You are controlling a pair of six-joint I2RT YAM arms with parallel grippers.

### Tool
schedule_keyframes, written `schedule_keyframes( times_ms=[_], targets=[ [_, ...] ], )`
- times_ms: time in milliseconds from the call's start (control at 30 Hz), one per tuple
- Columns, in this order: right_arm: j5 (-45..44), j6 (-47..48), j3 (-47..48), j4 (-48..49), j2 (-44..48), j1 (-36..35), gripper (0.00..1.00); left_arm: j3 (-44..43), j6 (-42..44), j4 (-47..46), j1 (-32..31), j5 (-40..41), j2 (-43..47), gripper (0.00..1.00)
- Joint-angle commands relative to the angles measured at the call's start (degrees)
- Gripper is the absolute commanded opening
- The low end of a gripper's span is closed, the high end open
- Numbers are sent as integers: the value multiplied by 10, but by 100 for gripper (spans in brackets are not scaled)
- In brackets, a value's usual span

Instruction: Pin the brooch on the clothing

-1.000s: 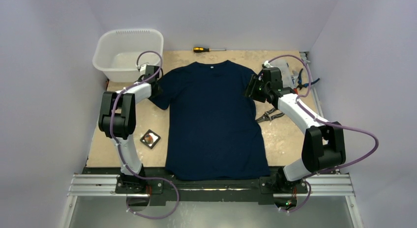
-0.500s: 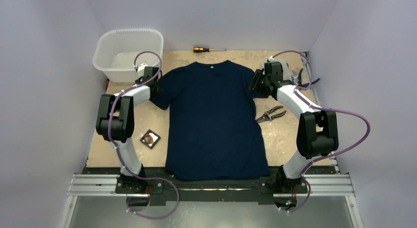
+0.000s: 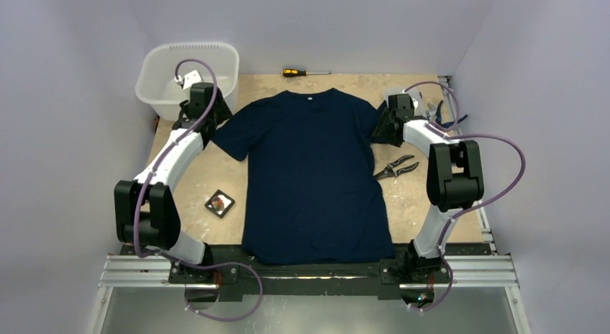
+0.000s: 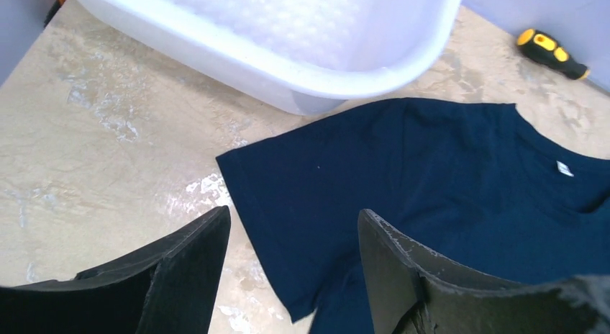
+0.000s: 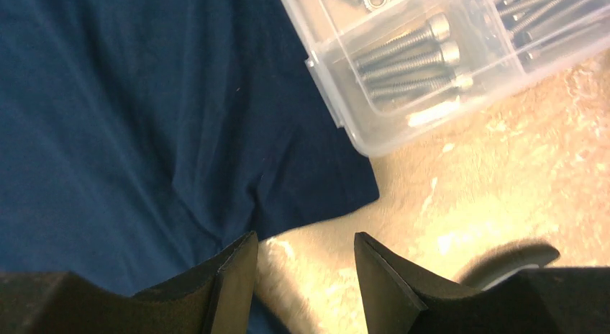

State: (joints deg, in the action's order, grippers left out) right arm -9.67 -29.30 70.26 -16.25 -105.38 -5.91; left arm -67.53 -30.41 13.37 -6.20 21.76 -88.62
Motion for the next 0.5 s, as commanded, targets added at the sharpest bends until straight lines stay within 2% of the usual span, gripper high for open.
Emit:
schedule_keyframes(
  times_ms=[0,167,267,467],
  targets=[
    [-35,10,55,9,-38,7,56,17,20,41,-3,-35,64,65],
    [-52,20,100,-13,-91,16,55,49,37,62,-3,-66,123,65],
    [-64,24,109,-21,-110,19,50,66,46,73,-3,-64,155,65],
    [-52,27,107,-19,-129,44,19,95,63,75,-3,-65,184,65]
  ],
)
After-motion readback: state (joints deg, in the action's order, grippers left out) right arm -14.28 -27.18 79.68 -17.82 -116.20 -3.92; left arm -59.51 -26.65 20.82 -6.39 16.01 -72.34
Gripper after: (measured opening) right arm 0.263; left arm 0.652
